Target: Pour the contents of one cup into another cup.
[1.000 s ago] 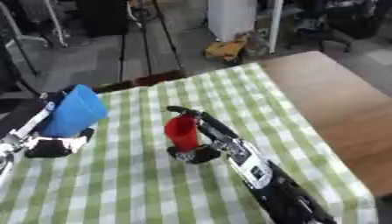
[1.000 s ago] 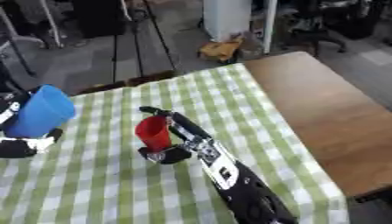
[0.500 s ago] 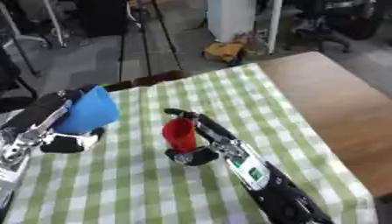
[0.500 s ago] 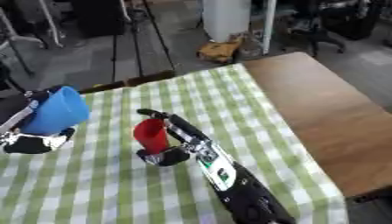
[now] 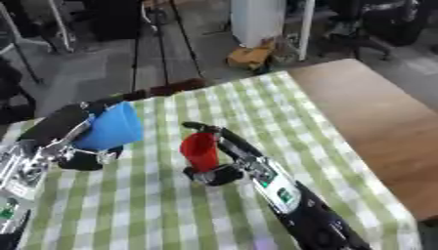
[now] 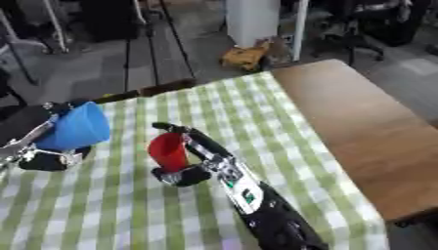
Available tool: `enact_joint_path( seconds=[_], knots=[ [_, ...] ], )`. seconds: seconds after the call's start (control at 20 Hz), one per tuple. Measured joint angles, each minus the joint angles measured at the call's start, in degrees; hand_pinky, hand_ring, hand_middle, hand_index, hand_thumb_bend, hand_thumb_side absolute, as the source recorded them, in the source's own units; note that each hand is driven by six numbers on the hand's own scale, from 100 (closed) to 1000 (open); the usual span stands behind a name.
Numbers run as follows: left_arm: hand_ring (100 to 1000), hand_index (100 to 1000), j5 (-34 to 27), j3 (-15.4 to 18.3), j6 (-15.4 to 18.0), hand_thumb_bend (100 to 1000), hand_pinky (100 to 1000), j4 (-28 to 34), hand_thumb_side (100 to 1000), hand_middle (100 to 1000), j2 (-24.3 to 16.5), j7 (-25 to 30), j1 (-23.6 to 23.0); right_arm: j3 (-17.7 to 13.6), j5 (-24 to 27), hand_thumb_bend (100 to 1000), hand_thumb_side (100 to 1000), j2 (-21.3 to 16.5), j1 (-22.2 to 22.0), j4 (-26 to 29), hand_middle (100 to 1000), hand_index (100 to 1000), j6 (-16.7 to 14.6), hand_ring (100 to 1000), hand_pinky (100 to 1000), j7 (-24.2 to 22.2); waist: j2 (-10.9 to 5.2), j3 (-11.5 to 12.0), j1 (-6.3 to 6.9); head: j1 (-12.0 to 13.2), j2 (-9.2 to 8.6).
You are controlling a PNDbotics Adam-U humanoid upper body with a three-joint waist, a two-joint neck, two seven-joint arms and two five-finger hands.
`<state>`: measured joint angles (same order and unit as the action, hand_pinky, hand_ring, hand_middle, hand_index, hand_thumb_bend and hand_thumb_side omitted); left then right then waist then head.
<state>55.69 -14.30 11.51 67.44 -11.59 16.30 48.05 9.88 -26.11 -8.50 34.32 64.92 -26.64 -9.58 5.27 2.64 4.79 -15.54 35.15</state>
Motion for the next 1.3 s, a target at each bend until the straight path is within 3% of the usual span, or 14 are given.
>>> enact_joint_path(
  seconds=[0.55,1.3],
  knots=[
    [429,750,4.13,-0.40,0.56,264,570,-0.89,115,413,2.16,-1.06,0.43,0.02,0.00,134,104,0.20,-0.04,0.00,461,973,0.20,261,732,-0.22,0.00,-0.19,-0.29,0.72,0.00],
    [423,749,4.41,-0.72,0.52,222,568,-0.90,124,410,5.09,-1.27,1.51,0.95,0.06,131,108,0.62,-0.05,0.00,461,977,-0.44,259,732,-0.97,0.06,-0.39,-0.61,1.58,0.00]
  ],
)
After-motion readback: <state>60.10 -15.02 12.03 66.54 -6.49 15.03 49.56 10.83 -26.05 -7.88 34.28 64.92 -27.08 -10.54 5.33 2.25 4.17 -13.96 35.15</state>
